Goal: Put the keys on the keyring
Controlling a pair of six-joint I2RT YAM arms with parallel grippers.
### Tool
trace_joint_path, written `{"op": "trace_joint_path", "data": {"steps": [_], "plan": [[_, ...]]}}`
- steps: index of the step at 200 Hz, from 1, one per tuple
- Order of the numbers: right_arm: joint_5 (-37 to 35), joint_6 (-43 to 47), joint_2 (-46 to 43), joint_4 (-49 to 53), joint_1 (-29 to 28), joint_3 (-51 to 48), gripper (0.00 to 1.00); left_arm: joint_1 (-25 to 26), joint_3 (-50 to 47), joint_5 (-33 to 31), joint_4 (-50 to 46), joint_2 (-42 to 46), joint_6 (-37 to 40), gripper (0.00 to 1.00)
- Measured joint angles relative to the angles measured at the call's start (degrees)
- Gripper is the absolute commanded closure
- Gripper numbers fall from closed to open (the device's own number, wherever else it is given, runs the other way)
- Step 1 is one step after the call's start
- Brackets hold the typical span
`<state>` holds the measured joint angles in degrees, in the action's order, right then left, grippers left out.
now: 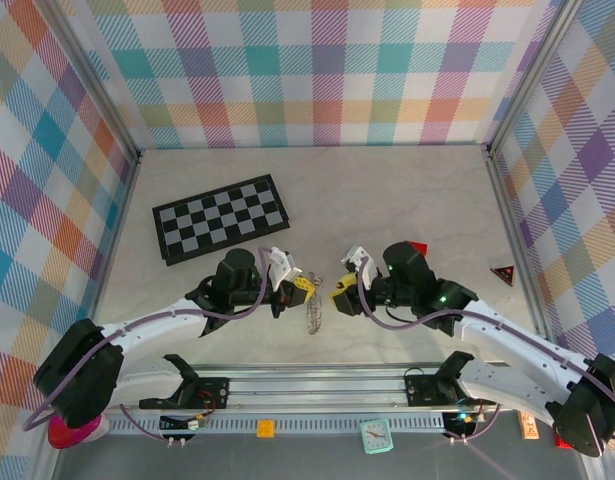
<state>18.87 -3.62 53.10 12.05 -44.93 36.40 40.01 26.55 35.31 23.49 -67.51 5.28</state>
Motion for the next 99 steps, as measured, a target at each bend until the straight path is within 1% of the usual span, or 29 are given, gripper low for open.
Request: {"op": "trace_joint_path", "data": {"steps": [24,62,74,99], "plan": [[0.7,4.2,-0.9,-0.3,-1.1,-2.5,0.58,0.0,0.0,0.0,0.0,0.0,-0.4,1.0],[1.9,11.2,0.4,-3.5,-2.1,-4.0,0.59,0.0,0.0,0.0,0.0,0.0,-0.4,1.0],[1.2,13.8,1.2,-4.1,-3.0,-4.0,0.6,0.0,0.0,0.0,0.0,0.0,-0.4,1.0],[-2.5,20.0,2.5,-5.6,-5.7,-4.1,0.62,0.0,0.4,0.2,-0.2,0.0,-0.4,1.0]]}}
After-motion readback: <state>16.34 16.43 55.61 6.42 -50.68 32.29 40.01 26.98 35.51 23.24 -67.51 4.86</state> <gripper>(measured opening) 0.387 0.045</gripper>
